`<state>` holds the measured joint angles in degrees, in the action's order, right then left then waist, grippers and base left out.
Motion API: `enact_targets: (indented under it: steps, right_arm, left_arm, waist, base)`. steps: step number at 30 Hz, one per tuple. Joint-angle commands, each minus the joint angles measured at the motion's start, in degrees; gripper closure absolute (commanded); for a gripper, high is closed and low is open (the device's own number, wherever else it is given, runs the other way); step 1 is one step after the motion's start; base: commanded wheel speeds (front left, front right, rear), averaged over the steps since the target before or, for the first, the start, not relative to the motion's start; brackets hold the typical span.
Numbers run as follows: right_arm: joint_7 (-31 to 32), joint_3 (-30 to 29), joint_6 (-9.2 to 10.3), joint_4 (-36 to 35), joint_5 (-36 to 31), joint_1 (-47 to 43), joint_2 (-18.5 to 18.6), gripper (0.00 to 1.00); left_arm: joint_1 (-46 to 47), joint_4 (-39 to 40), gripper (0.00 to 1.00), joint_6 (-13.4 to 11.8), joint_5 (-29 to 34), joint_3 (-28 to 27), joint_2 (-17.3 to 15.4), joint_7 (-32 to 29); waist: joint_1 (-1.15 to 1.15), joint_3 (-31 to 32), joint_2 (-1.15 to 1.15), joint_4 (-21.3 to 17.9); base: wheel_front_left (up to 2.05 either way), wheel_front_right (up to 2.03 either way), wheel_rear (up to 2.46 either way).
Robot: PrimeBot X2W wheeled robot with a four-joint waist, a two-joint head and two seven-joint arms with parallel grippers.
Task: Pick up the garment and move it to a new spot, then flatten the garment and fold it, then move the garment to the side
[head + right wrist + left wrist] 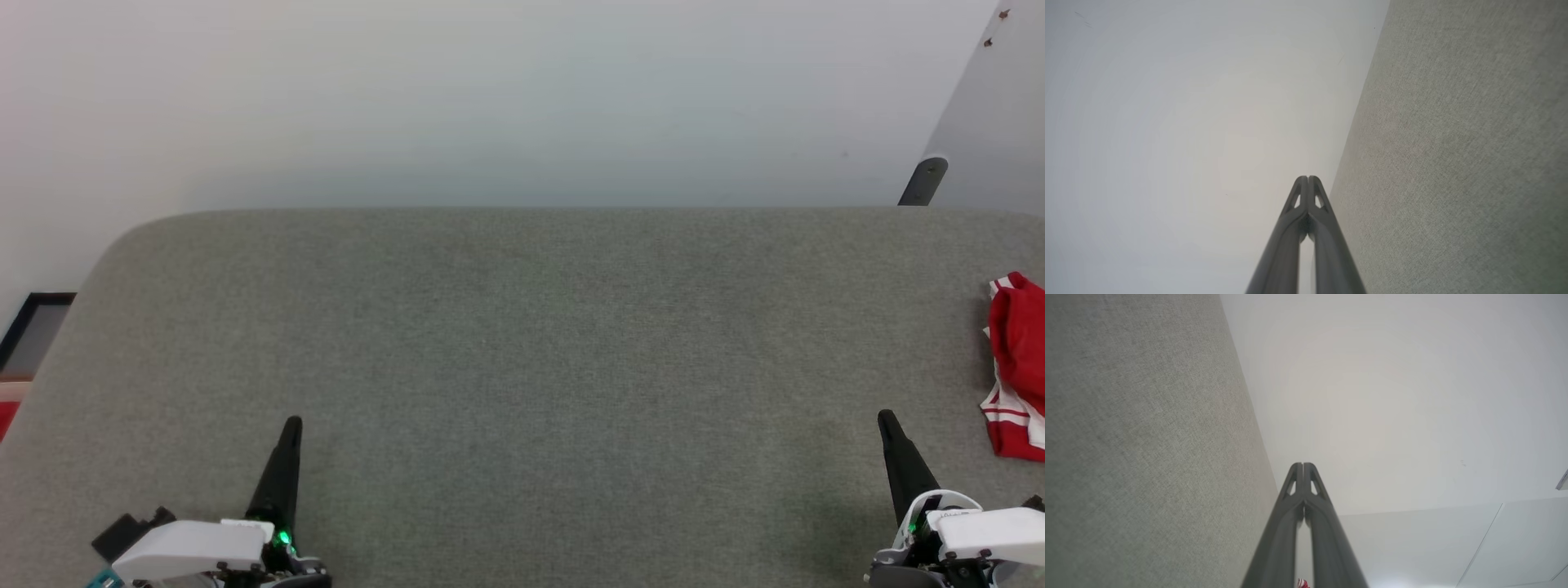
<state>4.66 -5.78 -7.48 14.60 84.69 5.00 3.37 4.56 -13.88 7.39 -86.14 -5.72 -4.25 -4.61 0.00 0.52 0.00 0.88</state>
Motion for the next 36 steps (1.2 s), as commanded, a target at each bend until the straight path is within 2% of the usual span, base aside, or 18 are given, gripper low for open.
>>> enact_targets:
  steps: [1, 18, 36]
  right_arm:
    - [0.4, -0.3, -0.02, -0.4, 1.2, 0.8, -0.1, 1.00]
    - [2.1, -0.9, -0.02, -0.7, 7.9, 1.7, -0.6, 1.00]
    - [2.1, -0.8, -0.02, -0.7, 7.8, 1.4, -0.6, 1.00]
  left_arm:
    - [0.9, 0.0, 1.00, 0.2, -1.0, -0.2, 0.1, -0.4]
    - [2.0, -0.2, 1.00, 0.2, -6.4, -1.0, 1.5, -2.1]
    - [2.0, -0.2, 1.00, 0.2, -6.3, -0.9, 1.5, -2.1]
  waist:
    - [0.00, -0.1, 0.00, -0.1]
    - [0.00, -0.7, 0.00, -0.9]
    - [0.00, -0.7, 0.00, -0.9]
  base:
    - [0.00, 0.00, 0.00]
    - [0.00, 0.00, 0.00]
    - [0.00, 0.00, 0.00]
